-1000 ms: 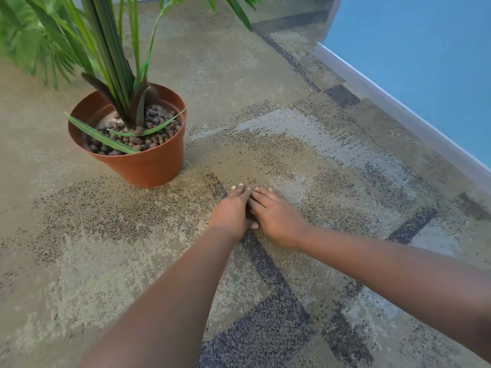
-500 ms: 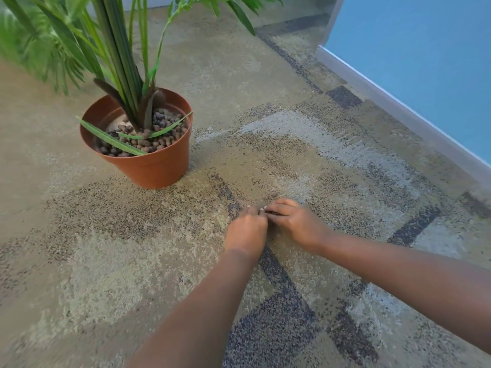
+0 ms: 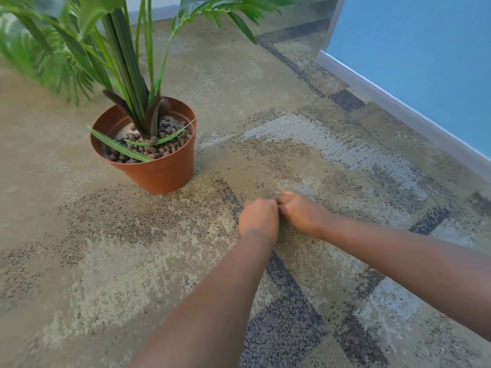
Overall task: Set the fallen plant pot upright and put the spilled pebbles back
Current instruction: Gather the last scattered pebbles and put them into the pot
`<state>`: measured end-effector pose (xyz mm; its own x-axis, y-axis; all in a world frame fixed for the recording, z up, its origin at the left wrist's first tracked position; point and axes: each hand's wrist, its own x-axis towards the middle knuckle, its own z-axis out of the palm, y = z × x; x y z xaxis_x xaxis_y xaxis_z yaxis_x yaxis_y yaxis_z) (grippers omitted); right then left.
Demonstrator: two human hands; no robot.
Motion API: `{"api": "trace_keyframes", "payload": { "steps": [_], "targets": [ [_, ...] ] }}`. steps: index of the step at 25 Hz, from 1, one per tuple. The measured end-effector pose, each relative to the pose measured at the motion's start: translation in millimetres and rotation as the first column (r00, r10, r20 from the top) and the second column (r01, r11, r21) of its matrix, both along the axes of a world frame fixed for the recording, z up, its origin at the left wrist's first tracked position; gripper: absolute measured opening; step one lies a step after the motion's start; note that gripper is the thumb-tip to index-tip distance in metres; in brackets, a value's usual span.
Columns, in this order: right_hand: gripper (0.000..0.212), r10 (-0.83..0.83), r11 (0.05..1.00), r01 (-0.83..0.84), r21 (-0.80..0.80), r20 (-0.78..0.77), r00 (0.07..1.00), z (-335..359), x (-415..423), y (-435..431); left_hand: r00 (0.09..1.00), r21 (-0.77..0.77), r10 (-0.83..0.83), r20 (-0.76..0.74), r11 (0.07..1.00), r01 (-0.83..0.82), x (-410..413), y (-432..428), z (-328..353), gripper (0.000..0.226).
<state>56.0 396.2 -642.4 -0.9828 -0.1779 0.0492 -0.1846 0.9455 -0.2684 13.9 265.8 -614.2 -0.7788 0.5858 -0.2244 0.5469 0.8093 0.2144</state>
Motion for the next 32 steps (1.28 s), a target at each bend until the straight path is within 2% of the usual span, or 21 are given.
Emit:
{"api": "trace_keyframes", "payload": {
  "steps": [2, 4, 9, 11, 13, 15, 17, 19, 20, 22, 23, 24, 26, 28, 30, 32],
  "targets": [
    [0.029, 0.013, 0.996, -0.014, -0.091, -0.003, 1.000, -1.5, 1.7, 1.1, 1.000, 0.002, -0.004, -0.003, 1.000, 0.004, 1.6, -3.4, 4.3, 0.031],
    [0.031, 0.054, 0.997, -0.057, -0.059, -0.063, 0.997, -5.5, 6.6, 4.9, 1.000, -0.008, -0.026, -0.001, 1.000, 0.026, 5.3, -7.0, 7.2, 0.033],
    [0.026, -0.239, 0.955, 0.212, -0.206, -0.119, 0.964, 11.3, 8.2, 6.4, 0.997, 0.050, 0.014, 0.071, 0.999, -0.017, 7.7, -12.3, 4.8, 0.011],
    [0.025, -0.222, 0.955, 0.182, -0.234, -0.157, 0.962, 26.1, 0.1, 0.7, 0.987, 0.111, 0.094, 0.132, 0.988, -0.109, 2.8, -19.9, 11.3, 0.008],
    [0.022, -0.114, 0.976, 0.070, -0.207, -0.208, 0.972, 39.9, -12.3, -5.1, 0.940, 0.222, 0.259, 0.221, 0.926, -0.307, -7.2, -33.0, 31.3, 0.013],
    [0.021, -0.106, 0.965, 0.036, -0.260, -0.258, 0.960, 60.3, -31.5, -15.5, 0.873, 0.394, 0.394, 0.289, 0.782, -0.483, -31.5, -60.2, 69.3, 0.018],
    [0.022, -0.160, 0.940, 0.025, -0.341, -0.373, 0.914, 85.4, -59.0, -33.4, 0.825, 0.584, 0.504, 0.256, 0.599, -0.547, -69.3, -94.4, 117.9, 0.015],
    [0.024, -0.162, 0.917, -0.048, -0.395, -0.480, 0.862, 107.7, -91.8, -60.2, 0.772, 0.704, 0.617, 0.153, 0.480, -0.523, -114.1, -126.9, 150.9, 0.013],
    [0.024, -0.134, 0.910, -0.097, -0.403, -0.507, 0.851, 114.9, -109.7, -74.9, 0.752, 0.715, 0.652, 0.098, 0.480, -0.509, -135.0, -137.6, 153.7, 0.014],
    [0.025, -0.061, 0.911, -0.141, -0.388, -0.462, 0.885, 122.0, -140.0, -101.9, 0.754, 0.642, 0.656, -0.010, 0.583, -0.499, -160.9, -146.1, 144.2, 0.018],
    [0.029, -0.039, 0.914, -0.125, -0.387, -0.390, 0.920, 120.7, -149.9, -111.4, 0.761, 0.605, 0.648, -0.029, 0.618, -0.502, -166.4, -146.4, 134.4, 0.020],
    [0.032, -0.047, 0.911, -0.095, -0.402, -0.329, 0.943, 116.0, -156.1, -115.4, 0.757, 0.601, 0.653, -0.010, 0.609, -0.517, -168.0, -145.9, 126.9, 0.022],
    [0.031, -0.158, 0.863, -0.014, -0.504, -0.295, 0.942, 104.8, -154.3, -103.9, 0.726, 0.640, 0.685, 0.057, 0.533, -0.554, -167.0, -147.8, 114.5, 0.021],
    [0.026, -0.322, 0.808, 0.112, -0.578, -0.274, 0.906, 89.2, -133.6, -76.3, 0.699, 0.687, 0.714, 0.042, 0.487, -0.539, -156.0, -154.9, 106.8, 0.017],
    [0.023, -0.476, 0.786, 0.284, -0.550, -0.245, 0.844, 68.4, -99.1, -40.8, 0.665, 0.758, 0.746, 0.049, 0.406, -0.511, -132.4, -161.1, 93.2, 0.015],
    [0.024, -0.592, 0.736, 0.454, -0.503, -0.153, 0.791, 49.4, -63.1, -5.8, 0.663, 0.810, 0.745, 0.072, 0.344, -0.475, -90.2, -151.6, 67.7, 0.014]
  ]
}}
